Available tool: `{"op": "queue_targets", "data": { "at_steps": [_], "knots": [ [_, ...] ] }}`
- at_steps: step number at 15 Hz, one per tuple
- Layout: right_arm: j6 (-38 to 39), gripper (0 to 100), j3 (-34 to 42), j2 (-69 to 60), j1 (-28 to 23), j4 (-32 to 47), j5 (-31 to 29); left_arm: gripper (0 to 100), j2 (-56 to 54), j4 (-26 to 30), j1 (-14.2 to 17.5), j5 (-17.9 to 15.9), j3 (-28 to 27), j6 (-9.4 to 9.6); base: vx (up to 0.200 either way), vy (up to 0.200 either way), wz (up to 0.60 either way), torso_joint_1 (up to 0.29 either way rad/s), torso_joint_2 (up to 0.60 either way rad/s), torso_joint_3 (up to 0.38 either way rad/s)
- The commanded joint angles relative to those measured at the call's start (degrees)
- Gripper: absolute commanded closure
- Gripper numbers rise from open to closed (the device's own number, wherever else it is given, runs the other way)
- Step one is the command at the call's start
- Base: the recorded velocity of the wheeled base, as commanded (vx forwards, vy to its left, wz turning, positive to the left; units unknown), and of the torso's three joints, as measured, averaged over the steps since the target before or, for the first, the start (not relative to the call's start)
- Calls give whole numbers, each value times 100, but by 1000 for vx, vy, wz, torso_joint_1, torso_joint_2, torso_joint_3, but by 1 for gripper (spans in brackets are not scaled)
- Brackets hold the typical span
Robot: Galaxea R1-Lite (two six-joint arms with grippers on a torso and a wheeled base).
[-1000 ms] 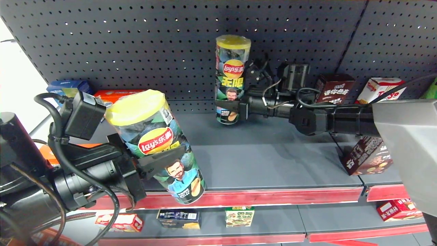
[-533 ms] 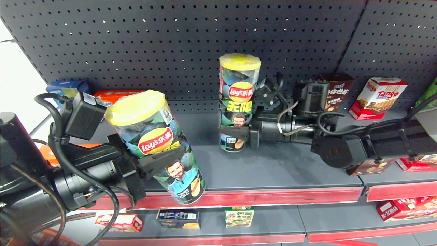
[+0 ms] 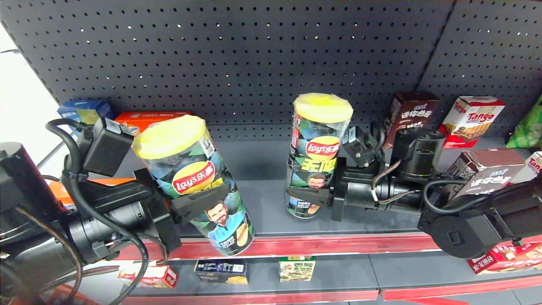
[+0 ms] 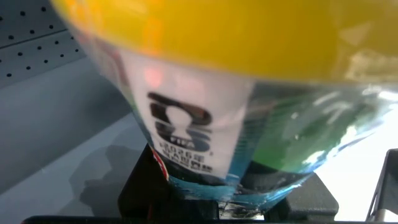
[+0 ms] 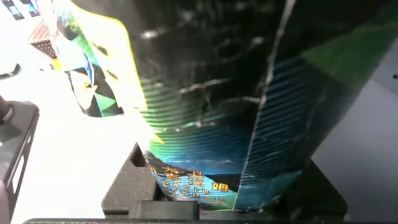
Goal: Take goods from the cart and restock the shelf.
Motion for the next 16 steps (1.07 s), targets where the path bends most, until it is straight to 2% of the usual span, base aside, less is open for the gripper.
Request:
{"op": "queue_targets", "data": {
  "at_steps": [1,16],
  "knots": [
    [-8,100,27,145,-14,-69,38,100,2,-2,141,-7,-1,5,0,0,0,0,0,0],
    [-105,100,-334,839,-120,-183,47,100,2,-11,176,-7,-1,5,0,0,0,0,0,0]
  ]
}}
